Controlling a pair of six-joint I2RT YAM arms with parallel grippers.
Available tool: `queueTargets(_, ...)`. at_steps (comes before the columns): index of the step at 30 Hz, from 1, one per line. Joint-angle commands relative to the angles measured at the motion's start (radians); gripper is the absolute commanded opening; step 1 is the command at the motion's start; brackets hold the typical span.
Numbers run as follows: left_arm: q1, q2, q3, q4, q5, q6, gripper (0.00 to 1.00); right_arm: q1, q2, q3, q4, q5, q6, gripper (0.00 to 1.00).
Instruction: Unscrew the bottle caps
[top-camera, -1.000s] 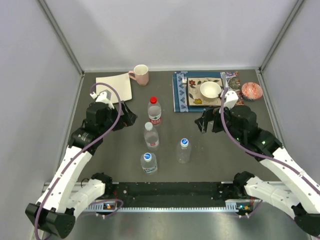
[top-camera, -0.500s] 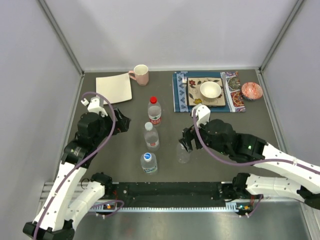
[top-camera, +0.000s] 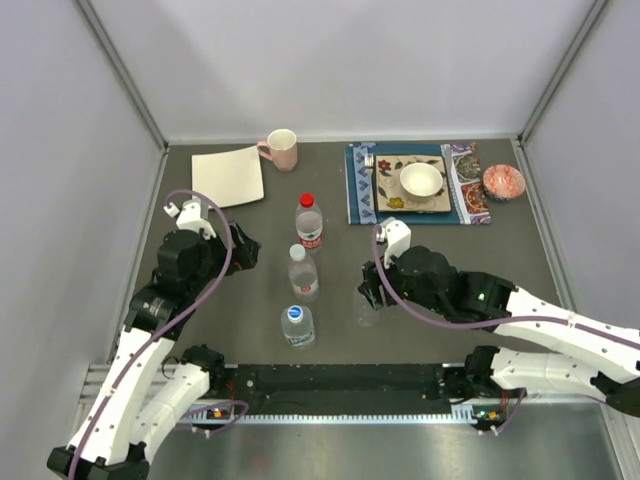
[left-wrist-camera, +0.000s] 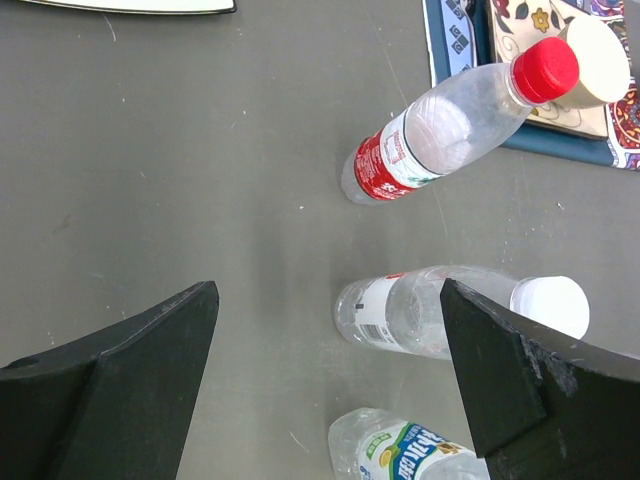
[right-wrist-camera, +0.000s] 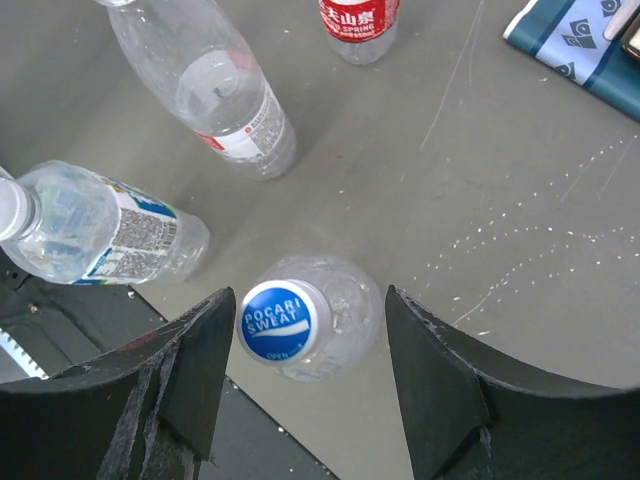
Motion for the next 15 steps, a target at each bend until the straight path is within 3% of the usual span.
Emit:
queueTargets(1, 0.003, -0.016, -0.007, 0.018, -0.002, 0.018, 0.99, 0.010, 0.010, -0.006, 0.071, -0.013, 0.015, 0.62)
queueTargets(4, 0.003, -0.016, -0.012, 0.018, -0.001, 0.018, 0.98, 0.010, 0.027, -0.009, 0.075, -0.021, 0.020, 0.60)
queueTargets(15, 0.003, -0.013, -0.009, 0.018, -0.016, 0.021, 0.97, 0.010, 0.014, -0.027, 0.065, -0.012, 0.042, 0.37)
